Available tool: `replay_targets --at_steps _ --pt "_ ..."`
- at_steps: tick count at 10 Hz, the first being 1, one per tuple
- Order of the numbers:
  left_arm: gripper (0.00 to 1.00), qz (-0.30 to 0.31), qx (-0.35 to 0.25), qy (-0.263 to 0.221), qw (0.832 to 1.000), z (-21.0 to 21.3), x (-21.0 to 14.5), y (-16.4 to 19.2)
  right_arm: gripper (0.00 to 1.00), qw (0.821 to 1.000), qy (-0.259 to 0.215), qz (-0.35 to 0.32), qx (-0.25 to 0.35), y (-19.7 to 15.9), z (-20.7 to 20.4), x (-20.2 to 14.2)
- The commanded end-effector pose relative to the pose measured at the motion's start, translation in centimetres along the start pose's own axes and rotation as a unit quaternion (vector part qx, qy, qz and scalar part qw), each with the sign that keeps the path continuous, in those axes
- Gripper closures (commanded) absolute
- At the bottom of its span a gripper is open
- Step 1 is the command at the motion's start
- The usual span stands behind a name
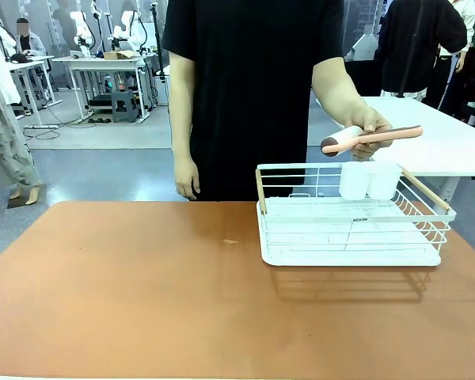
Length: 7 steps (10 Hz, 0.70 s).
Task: Clean the table.
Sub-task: Pick up the Lint Roller when the human hands it over.
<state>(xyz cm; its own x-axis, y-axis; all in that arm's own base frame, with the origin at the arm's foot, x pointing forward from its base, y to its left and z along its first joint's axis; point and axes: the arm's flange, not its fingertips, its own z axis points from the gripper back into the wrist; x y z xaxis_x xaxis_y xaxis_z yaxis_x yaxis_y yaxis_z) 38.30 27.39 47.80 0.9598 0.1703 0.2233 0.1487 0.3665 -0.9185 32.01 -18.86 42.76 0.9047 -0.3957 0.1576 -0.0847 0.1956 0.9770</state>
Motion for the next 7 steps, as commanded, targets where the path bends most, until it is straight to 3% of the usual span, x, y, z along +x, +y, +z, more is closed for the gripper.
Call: replay_targets --at_steps 1,4,7 --pt "0.0 -0.005 -0.003 -0.003 1.0 0.1 -0.4 -0.2 0.0 1.0 -0.001 -0.001 0.003 0.4 0.0 -0.2" --pt "0.0 -0.005 -0.003 -0.003 1.0 0.1 -0.4 -0.2 0.0 1.0 0.0 0.0 0.0 0.0 0.0 0.0" --pt "0.0 -0.005 -0.003 -0.003 1.0 0.1 -0.4 -0.2 0.0 0.997 -0.032 -0.045 -0.061 6.1 -4.9 -3.1"
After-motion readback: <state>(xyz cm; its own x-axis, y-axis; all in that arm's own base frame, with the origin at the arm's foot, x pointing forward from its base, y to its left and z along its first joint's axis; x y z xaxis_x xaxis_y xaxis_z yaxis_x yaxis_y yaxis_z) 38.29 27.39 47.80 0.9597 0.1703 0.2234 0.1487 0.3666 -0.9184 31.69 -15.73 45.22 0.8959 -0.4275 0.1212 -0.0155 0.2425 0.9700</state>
